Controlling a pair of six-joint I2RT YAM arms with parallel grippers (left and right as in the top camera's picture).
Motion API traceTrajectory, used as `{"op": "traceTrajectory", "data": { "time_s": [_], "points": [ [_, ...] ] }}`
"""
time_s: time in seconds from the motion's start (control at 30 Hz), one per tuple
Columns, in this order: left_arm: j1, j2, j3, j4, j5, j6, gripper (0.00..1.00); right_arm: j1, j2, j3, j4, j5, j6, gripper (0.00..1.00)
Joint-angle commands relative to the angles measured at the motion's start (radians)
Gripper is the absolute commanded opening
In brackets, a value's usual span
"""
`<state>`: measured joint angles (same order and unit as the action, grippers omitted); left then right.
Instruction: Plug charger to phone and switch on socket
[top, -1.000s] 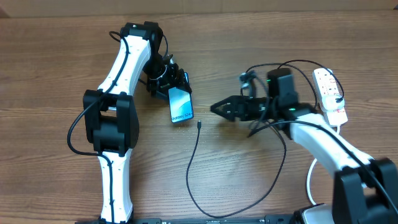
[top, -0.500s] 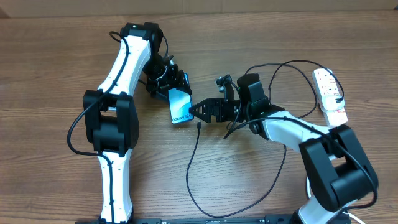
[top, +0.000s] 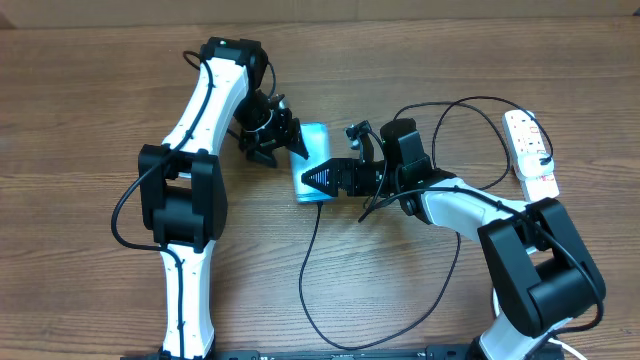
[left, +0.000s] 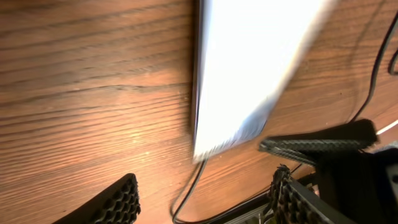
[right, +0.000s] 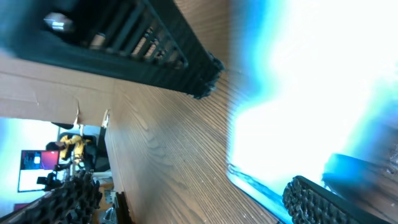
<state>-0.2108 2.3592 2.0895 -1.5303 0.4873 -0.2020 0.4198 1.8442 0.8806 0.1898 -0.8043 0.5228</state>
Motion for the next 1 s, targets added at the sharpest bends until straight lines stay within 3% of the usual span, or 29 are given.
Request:
{"op": "traceTrajectory", "data": {
  "time_s": [0.0,0.33,0.53,0.73,0.97],
  "points": [
    [-0.023,-0.003,0.023,0.006,0.01,0.023,0.64,0.006,0.035,0.011,0.012,-0.003,0.02,0.94],
    [-0.026,-0.003,0.023,0.092,-0.051,-0.005,0.7,-0.011,0.019,0.011,0.001,-0.016,0.02,0.83],
    [-0.036,-0.003,0.023,0.117,-0.081,-0.063,0.69,-0.083,-0.156,0.012,-0.219,0.151,-0.029,0.84],
    [-0.101,-0.003,0.023,0.152,-0.216,-0.138,0.72,-0.2,-0.319,0.012,-0.471,0.306,-0.074,0.88],
    [-0.215,-0.003,0.023,0.22,-0.333,-0.212,0.83,-0.28,-0.336,0.011,-0.644,0.387,-0.216,1.0]
  ]
}}
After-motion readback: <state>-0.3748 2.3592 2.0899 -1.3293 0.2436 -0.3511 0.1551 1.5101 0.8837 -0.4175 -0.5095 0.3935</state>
